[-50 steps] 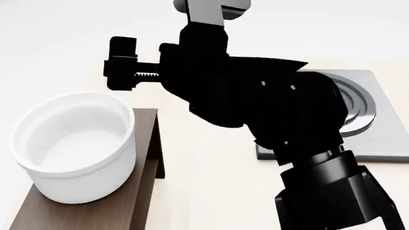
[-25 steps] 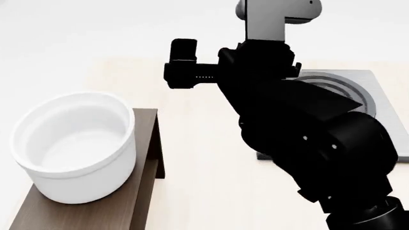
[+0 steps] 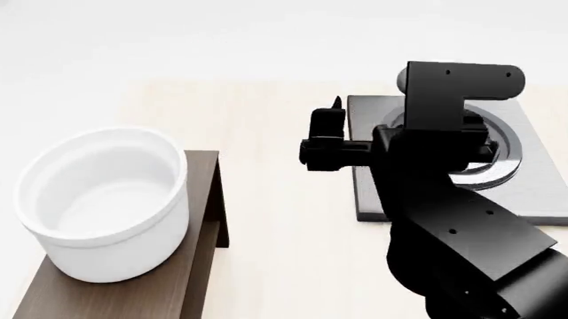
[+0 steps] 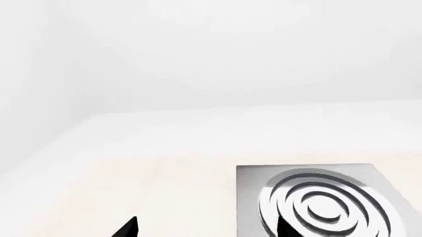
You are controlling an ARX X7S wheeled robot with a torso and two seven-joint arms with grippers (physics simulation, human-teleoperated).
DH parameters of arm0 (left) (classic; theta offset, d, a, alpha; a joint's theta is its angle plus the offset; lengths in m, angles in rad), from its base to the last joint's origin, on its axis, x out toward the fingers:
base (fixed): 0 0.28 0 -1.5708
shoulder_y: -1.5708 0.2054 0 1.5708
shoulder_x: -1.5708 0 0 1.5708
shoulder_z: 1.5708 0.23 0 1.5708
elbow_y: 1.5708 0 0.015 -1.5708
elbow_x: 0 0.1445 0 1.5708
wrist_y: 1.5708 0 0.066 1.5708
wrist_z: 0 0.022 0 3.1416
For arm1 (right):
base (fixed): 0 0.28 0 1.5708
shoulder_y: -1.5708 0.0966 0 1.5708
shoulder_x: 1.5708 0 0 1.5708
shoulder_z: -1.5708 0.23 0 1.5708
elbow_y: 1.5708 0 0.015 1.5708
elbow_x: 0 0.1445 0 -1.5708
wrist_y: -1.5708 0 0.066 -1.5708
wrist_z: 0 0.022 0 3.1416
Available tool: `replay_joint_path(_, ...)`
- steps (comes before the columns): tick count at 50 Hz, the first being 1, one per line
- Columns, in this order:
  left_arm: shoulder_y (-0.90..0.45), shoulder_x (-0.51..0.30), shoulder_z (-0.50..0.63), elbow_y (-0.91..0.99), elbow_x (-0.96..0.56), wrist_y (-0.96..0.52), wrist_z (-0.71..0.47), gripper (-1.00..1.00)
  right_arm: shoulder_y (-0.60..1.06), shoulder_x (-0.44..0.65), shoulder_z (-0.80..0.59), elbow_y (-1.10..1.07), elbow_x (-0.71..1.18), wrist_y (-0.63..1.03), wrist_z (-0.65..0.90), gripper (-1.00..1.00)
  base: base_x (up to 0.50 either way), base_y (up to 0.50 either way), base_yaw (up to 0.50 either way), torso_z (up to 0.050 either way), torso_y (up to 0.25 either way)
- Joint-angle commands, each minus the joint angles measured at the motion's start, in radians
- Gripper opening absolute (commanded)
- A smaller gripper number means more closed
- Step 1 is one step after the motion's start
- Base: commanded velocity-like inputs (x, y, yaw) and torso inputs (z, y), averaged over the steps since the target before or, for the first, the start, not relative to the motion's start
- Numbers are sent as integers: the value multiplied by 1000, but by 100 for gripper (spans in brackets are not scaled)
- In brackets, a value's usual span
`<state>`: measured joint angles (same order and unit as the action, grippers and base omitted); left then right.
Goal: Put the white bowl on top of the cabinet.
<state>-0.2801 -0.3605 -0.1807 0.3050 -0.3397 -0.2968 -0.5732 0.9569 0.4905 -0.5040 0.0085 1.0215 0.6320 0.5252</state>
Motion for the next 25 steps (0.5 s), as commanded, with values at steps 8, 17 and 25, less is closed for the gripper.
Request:
replay_joint_path(8, 1, -4, 5, 6, -2, -1, -2, 100, -153, 77, 8, -24, -81, -90, 46, 100, 0, 0, 0, 0, 0)
replay_joint_path(17, 2, -7, 5, 18, -6, -6, -6, 100, -202, 96, 2, 17, -124, -123, 55, 100, 0, 0, 0, 0, 0)
replay_joint_path(25, 1, -8, 5, 22, -9, -7, -8, 100, -235, 118, 14, 26, -148, -150, 82, 100, 0, 0, 0, 0, 0)
